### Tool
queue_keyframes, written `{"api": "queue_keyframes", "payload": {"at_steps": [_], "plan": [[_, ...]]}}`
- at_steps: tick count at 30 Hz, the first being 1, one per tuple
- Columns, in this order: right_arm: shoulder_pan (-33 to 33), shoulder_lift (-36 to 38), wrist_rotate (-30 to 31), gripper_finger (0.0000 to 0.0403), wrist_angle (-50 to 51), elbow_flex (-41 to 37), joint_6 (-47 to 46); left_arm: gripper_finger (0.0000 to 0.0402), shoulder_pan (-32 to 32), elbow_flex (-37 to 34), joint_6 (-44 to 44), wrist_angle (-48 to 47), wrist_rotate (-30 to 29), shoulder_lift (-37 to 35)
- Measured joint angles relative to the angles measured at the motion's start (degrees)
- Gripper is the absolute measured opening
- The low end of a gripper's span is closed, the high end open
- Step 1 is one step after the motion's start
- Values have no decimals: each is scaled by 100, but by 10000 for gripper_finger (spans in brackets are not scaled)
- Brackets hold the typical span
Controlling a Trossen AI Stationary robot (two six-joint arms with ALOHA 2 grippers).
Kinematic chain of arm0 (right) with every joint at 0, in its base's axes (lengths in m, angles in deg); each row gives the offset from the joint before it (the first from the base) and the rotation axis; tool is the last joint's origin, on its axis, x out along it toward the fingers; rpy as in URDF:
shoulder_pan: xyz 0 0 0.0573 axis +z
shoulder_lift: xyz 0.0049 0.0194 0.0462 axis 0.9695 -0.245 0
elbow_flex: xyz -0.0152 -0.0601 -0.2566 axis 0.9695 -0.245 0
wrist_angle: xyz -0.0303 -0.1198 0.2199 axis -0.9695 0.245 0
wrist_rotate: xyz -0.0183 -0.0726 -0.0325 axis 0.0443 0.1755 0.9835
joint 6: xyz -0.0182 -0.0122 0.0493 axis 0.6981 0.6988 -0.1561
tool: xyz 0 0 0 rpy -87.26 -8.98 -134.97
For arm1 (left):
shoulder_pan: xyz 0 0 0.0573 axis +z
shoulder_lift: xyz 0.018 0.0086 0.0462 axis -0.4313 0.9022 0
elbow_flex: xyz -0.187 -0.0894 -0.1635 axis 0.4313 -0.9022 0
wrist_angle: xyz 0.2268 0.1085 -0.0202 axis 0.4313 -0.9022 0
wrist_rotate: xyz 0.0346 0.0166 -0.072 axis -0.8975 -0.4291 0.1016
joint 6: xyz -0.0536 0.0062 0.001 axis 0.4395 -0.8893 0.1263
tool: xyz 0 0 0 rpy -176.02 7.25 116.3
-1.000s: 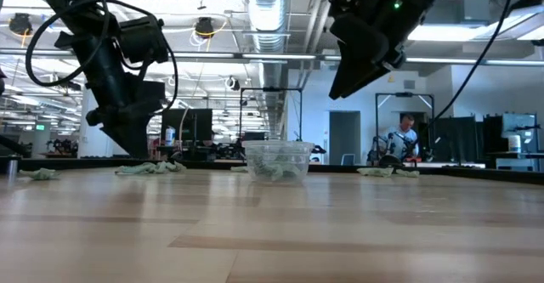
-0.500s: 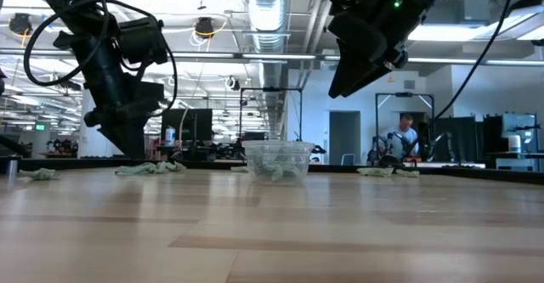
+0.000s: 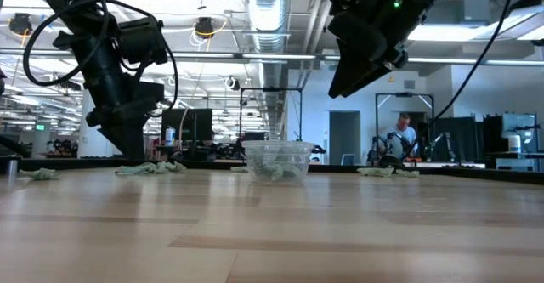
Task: Pick and place Stevia / Truvia into bins
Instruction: Put the green stevia packet into the transparent container
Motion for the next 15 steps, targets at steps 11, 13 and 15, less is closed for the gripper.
{"api": "queue_keyframes", "payload": {"at_steps": [11, 13, 15], "plan": [[0, -2, 22, 210, -7, -2, -2, 199, 46, 54, 251, -12, -11, 693], [0, -2, 22, 210, -2, -2, -2, 205, 40, 74, 258, 10, -59, 800], [0, -2, 24, 210, -4, -2, -2, 207, 42, 77, 180, 28, -59, 866]]}}
